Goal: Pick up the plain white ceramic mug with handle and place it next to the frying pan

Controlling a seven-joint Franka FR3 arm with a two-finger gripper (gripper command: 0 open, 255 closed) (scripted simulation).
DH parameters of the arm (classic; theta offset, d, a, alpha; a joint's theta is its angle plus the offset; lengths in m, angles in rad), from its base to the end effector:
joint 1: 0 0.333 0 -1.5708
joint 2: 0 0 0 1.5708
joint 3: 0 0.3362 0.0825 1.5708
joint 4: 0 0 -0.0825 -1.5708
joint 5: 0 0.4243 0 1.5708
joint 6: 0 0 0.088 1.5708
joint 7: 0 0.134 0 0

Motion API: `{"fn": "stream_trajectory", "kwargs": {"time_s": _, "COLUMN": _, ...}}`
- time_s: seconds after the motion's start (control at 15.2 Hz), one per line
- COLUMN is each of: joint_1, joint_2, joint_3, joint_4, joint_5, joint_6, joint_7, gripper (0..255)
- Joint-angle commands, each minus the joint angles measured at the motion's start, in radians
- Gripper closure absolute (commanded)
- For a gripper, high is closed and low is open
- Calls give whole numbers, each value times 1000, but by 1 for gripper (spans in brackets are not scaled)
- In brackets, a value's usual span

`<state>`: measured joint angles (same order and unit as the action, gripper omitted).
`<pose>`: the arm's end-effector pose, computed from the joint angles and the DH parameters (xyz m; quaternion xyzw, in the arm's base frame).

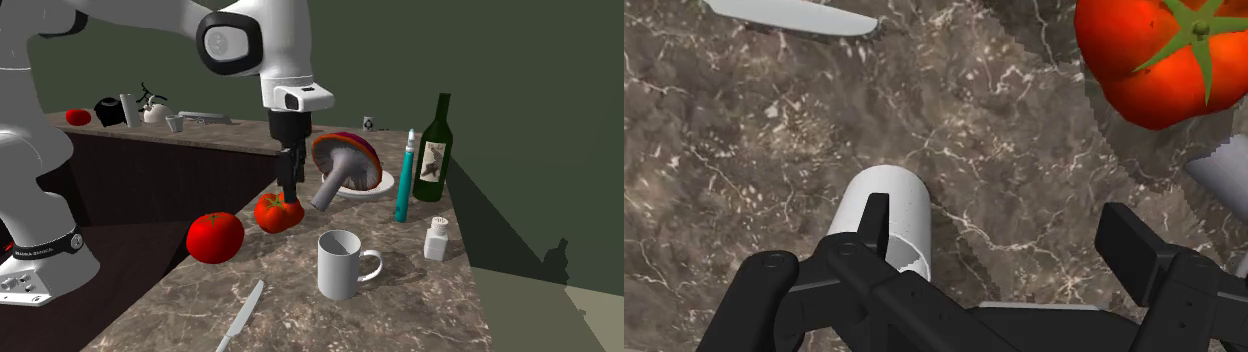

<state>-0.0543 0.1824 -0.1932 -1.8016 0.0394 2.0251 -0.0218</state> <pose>0.6390 -0.1527 0.4256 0.9927 -0.1188 0.0222 0.0025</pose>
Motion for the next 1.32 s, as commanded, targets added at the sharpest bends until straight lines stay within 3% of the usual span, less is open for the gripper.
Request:
{"fn": "stream_trajectory", "kwargs": {"time_s": 0.0, "joint_1": -11, "joint_2": 83, "joint_3": -3, "joint_4": 73, "joint_5": 18, "joint_6": 8, "joint_7": -8, "gripper": 0}}
{"fn": "stream_trajectory", "kwargs": {"time_s": 0.46, "joint_1": -64, "joint_2": 354, "joint_3": -1, "joint_4": 369, "joint_5": 69, "joint_6": -27, "joint_7": -25, "gripper": 0}}
{"fn": "stream_trajectory", "kwargs": {"time_s": 0.92, "joint_1": -65, "joint_2": 392, "joint_3": 4, "joint_4": 325, "joint_5": 78, "joint_6": 54, "joint_7": -31, "gripper": 0}}
{"fn": "stream_trajectory", "kwargs": {"time_s": 1.25, "joint_1": -65, "joint_2": 392, "joint_3": 4, "joint_4": 325, "joint_5": 78, "joint_6": 54, "joint_7": -31, "gripper": 0}}
